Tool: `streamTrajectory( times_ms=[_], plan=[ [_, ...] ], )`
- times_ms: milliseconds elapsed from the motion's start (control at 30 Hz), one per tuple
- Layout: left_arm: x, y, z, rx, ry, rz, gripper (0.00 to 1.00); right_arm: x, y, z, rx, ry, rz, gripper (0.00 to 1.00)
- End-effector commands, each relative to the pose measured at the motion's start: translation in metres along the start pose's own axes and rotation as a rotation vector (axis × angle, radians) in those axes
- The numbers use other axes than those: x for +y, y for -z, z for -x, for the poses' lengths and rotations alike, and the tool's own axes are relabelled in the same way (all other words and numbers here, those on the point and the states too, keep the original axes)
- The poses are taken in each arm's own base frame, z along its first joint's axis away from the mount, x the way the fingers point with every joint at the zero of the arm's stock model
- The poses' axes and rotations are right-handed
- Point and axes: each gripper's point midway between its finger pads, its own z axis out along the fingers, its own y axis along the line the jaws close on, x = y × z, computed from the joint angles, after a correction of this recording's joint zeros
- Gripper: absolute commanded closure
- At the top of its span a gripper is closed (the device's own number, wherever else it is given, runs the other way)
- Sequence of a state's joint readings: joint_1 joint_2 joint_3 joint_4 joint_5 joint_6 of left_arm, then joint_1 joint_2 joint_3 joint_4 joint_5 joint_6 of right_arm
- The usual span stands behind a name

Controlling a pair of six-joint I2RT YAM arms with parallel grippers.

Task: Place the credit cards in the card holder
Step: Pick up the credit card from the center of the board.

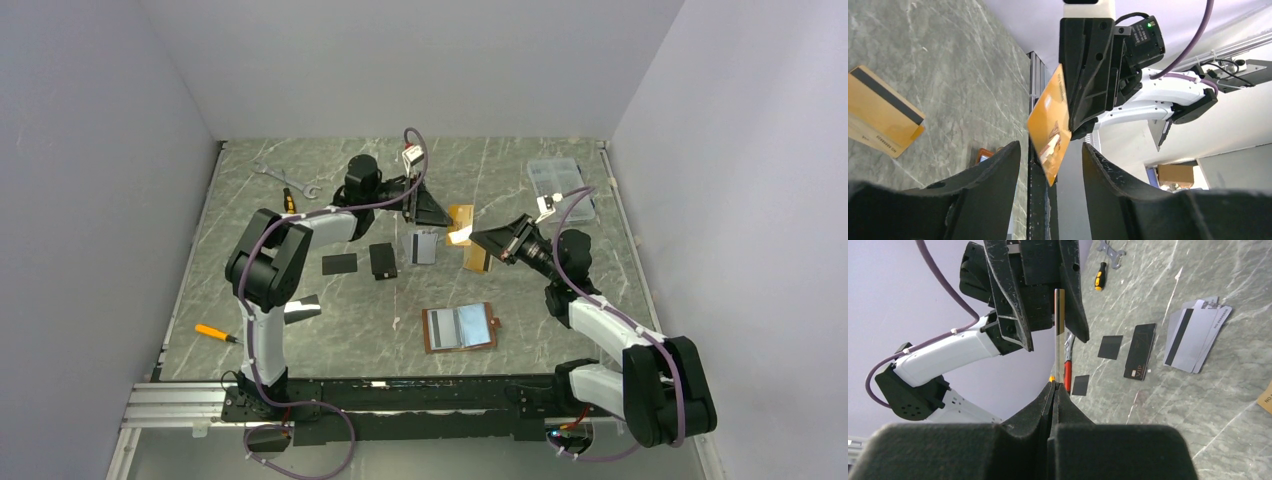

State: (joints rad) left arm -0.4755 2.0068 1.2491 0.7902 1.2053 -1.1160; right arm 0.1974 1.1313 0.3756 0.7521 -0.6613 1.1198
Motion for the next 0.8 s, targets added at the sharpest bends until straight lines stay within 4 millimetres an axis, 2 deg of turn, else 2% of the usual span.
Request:
streamTrajectory(
  times_ms=[0, 300, 500, 633, 700, 767],
  plan=[
    [-0.04, -0.002, 0.008, 0.007, -0.113, -0.092, 0.49, 0.025, -0.01, 0.011, -0.025, 0.052, 0.075, 1.0],
    [-0.047, -0.002, 0.008, 0.011, -0.095, -0.132, 0.74, 0.029, -0.01, 0.014, -0.045, 0.057, 0.076, 1.0],
    [-0.055, -0.003, 0.011, 0.012, -0.1, -0.164, 0.84, 0.039, -0.009, 0.012, -0.03, 0.072, 0.125, 1.0],
    [-0.056, -0.002, 0.012, 0.013, -0.093, -0.169, 0.89, 0.053, -0.01, 0.011, -0.007, 0.088, 0.184, 0.9],
    [-0.056, -0.002, 0.012, 0.013, -0.09, -0.17, 0.92, 0.057, -0.01, 0.01, 0.012, 0.092, 0.201, 0.8],
    [-0.058, -0.002, 0.011, 0.015, -0.091, -0.17, 0.92, 0.058, -0.011, 0.01, 0.021, 0.101, 0.203, 0.77]
  ],
)
